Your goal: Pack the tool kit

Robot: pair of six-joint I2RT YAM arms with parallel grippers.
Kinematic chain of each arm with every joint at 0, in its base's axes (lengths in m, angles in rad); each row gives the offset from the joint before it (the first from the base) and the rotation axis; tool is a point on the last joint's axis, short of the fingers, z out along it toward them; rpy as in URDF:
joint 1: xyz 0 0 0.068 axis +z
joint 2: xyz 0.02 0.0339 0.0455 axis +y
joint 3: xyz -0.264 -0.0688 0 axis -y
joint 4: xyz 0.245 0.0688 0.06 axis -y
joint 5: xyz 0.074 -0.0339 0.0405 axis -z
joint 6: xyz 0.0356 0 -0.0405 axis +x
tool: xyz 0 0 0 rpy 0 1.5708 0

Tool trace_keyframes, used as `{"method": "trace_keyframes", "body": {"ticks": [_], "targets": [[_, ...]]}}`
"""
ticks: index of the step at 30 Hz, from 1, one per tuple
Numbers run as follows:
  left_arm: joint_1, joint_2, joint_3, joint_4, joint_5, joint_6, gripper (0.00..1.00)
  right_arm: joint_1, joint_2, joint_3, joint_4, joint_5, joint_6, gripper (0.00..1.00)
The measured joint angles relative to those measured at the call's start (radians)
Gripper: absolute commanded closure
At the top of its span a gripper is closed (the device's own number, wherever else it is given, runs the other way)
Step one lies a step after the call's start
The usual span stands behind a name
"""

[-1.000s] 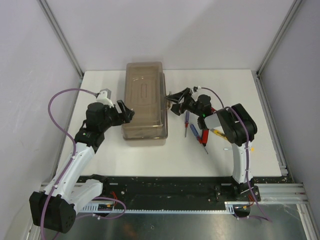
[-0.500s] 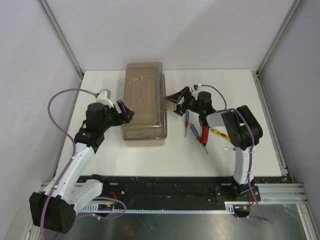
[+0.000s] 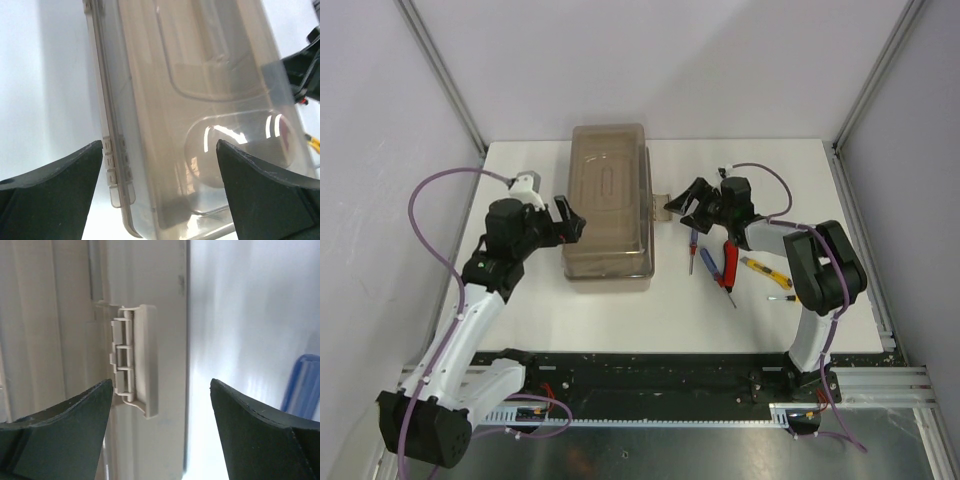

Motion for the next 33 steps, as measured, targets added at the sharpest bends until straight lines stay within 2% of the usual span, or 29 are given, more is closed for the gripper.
{"method": "trace_keyframes", "body": {"ticks": [5,11,17,25,31,33], "targets": [[0.0,0.004,0.12,-0.019,-0.018,0.021,0.01,-0.009,0.0,0.0,-0.022,-0.002,-0.076,0.19],[0.013,0.039,0.245,0.016,-0.044,0.002,0.01,-0.014,0.0,0.0,0.042,-0.06,-0.1,0.21],[-0.007,0.155,0.331,0.013,0.026,0.015,0.01,-0.024,0.011,0.0,0.1,-0.095,-0.091,0.33],[-0.243,0.241,0.427,-0.058,-0.066,0.09,0.01,-0.034,0.084,0.0,0.153,-0.139,-0.047,0.48],[-0.428,0.373,0.537,-0.123,-0.286,0.117,0.01,-0.035,0.107,0.0,0.201,-0.17,-0.026,0.65],[-0.476,0.43,0.578,-0.155,-0.357,0.116,0.01,-0.035,0.115,0.0,0.219,-0.178,-0.016,0.67]]}}
